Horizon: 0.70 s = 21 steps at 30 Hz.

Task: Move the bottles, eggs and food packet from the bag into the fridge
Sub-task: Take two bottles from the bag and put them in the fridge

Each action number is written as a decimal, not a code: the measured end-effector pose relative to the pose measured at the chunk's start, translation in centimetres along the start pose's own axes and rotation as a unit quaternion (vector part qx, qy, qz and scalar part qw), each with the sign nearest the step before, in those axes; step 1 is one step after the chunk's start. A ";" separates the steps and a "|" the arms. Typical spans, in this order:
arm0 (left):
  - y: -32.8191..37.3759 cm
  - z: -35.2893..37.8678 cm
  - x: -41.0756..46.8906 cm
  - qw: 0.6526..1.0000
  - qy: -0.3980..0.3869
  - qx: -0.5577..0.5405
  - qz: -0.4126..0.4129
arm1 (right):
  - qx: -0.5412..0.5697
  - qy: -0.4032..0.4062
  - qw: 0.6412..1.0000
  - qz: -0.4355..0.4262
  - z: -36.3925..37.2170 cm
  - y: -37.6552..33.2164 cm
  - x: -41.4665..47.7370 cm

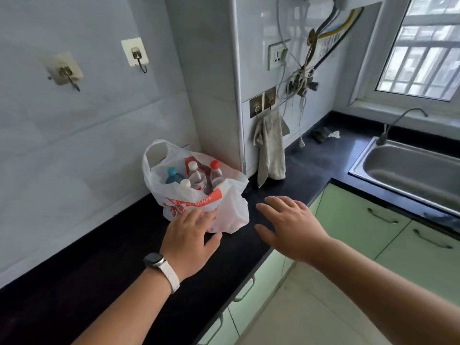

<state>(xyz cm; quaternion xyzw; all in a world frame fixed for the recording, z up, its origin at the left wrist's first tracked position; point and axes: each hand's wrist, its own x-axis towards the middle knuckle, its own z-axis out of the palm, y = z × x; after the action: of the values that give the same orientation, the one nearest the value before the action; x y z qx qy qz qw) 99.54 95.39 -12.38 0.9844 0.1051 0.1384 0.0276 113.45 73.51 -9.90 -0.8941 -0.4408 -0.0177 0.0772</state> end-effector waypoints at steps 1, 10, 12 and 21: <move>0.3 0.1 0.7 1.000 0.000 0.003 -0.009 | 0.000 0.000 1.000 -0.008 -0.2 1.0 0.7; -0.7 0.7 3.7 0.996 -0.022 0.034 -0.079 | 0.024 -0.018 0.998 -0.061 0.8 4.6 5.6; -1.5 1.1 4.4 0.994 -0.037 0.043 -0.093 | 0.027 -0.025 0.997 -0.068 1.4 4.8 6.7; -6.4 4.0 7.3 0.992 -0.053 0.059 -0.103 | 0.025 -0.055 0.994 -0.088 3.3 3.7 12.0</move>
<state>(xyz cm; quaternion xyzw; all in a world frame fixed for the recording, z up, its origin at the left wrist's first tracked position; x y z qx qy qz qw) 106.24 103.10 -14.80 0.9743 0.2120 0.0758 -0.0104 123.58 81.23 -12.43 -0.8490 -0.5221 0.0356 0.0729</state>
